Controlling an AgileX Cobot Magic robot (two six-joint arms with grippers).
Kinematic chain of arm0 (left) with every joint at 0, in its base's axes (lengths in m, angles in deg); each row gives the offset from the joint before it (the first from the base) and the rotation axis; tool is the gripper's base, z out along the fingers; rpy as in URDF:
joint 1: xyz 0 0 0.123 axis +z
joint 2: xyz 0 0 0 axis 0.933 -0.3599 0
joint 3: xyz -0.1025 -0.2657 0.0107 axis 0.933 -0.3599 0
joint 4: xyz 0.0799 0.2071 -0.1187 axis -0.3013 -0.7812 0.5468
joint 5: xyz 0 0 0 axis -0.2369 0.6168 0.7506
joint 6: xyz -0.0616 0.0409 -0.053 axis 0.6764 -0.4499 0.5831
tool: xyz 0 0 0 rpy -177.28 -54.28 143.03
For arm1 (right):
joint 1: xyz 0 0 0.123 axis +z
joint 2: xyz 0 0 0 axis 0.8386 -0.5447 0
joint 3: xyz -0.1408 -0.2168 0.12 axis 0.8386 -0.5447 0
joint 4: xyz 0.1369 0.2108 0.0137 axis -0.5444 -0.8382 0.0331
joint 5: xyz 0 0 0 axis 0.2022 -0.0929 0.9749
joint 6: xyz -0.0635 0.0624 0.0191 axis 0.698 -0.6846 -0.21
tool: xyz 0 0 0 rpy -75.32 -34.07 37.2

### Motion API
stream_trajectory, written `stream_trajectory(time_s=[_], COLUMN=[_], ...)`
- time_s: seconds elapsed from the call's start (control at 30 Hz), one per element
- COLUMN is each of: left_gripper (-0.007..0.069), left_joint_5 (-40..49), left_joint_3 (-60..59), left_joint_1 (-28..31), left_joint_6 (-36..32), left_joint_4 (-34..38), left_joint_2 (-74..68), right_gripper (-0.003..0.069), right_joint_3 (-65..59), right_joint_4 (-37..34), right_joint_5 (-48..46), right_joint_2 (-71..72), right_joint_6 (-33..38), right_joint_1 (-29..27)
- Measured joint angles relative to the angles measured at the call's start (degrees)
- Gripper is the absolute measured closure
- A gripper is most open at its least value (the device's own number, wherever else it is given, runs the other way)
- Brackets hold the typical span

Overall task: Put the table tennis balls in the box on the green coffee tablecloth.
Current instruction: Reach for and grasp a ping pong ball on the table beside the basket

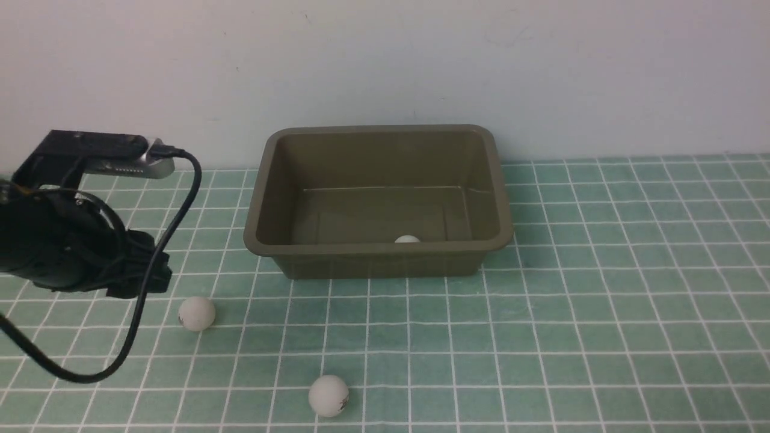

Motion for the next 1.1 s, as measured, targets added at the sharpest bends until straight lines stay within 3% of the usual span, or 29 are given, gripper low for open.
stream_trajectory(time_s=[0.1,0.2,0.6,1.1], left_gripper=[0.0095,0.0069,0.0069,0.0069], left_joint_5=[-0.9,-1.2,-4.0,-7.5], left_joint_3=[1.3,2.9,8.1,8.3], left_joint_1=[0.0,0.0,-1.3,-2.3], left_joint_6=[-1.2,-1.4,-2.3,-2.3], left_joint_4=[0.6,1.0,0.7,0.1], left_joint_2=[-3.2,-6.9,-19.6,-25.7], right_gripper=[0.0676,0.0676,0.0676,0.0676], right_joint_3=[0.0,0.0,0.0,0.0], right_joint_4=[0.0,-0.1,-0.1,-0.1], right_joint_5=[0.0,0.0,0.0,0.0], right_joint_2=[0.0,0.0,0.0,0.0], right_joint_6=[0.0,0.0,0.0,0.0], right_joint_1=[0.0,0.0,0.0,0.0])
